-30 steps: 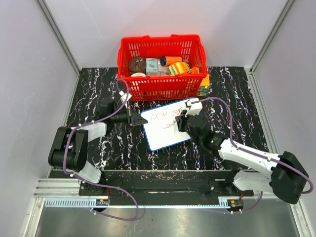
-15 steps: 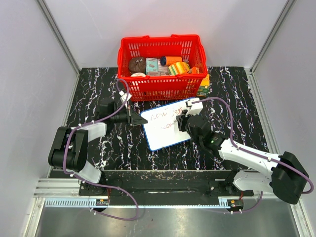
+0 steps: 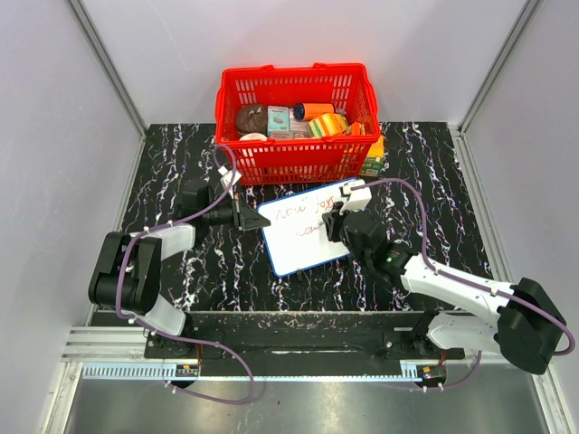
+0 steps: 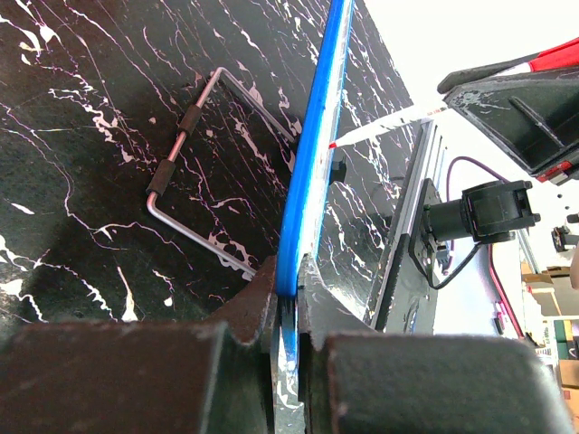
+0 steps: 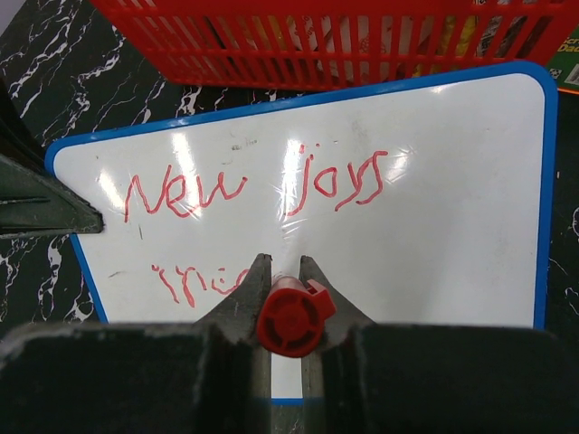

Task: Write a sentence on the whiteboard

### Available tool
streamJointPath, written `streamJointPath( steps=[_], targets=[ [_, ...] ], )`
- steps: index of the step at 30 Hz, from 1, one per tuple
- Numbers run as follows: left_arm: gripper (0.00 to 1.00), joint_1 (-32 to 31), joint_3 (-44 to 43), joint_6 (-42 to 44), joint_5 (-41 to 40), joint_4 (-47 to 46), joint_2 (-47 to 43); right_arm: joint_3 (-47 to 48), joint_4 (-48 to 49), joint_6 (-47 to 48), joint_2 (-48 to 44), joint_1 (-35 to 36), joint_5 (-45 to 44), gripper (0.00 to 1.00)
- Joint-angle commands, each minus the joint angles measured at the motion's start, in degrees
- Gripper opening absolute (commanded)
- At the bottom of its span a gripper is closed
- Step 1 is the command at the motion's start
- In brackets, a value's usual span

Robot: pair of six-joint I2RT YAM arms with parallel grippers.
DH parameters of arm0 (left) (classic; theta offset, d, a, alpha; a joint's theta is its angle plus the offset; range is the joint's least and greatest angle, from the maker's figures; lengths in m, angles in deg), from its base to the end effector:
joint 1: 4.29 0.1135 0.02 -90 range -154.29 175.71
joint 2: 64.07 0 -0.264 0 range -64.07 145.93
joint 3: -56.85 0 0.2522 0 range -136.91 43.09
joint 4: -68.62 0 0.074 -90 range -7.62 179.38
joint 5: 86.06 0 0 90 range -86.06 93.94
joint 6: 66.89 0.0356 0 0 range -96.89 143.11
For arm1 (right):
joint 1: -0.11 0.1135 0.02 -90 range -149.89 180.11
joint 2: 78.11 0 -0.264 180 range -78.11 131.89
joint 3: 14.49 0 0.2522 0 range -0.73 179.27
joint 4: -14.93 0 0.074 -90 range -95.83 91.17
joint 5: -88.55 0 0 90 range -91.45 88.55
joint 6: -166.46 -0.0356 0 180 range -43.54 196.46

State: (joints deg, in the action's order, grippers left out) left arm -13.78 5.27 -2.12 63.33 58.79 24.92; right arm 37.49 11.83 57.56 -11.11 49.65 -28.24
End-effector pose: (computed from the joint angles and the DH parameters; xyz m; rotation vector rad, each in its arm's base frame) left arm 0.2882 -0.0792 0.1816 0.4043 2.0436 -1.4277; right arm 0.1816 0.1881 0.2583 -0.1801 1.8614 0.3884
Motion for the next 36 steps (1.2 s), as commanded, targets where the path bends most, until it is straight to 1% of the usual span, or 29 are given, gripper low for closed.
streamJointPath(
  steps=[1, 8, 22, 36],
  targets=[
    [0.0, -0.61, 0.65, 6.51, -6.93, -0.05, -0.4, -1.21, -1.25, -0.53, -1.17, -0.5, 0.59, 0.0],
    [0.0, -0.61, 0.65, 6.51, -6.93, -0.05, -0.31, -1.22, -1.25, -0.62, -0.65, -0.5, 0.86, 0.0],
    [0.0, -0.61, 0.65, 6.51, -6.92, -0.05, -0.4, 2.47, 1.3, 1.14, -0.47, -0.58, -2.31, 0.0],
    [0.0, -0.7, 0.56, 6.51, -6.93, -0.05, -0.22, 2.21, 2.09, 1.58, -0.73, -1.11, -3.54, 0.0]
  ],
)
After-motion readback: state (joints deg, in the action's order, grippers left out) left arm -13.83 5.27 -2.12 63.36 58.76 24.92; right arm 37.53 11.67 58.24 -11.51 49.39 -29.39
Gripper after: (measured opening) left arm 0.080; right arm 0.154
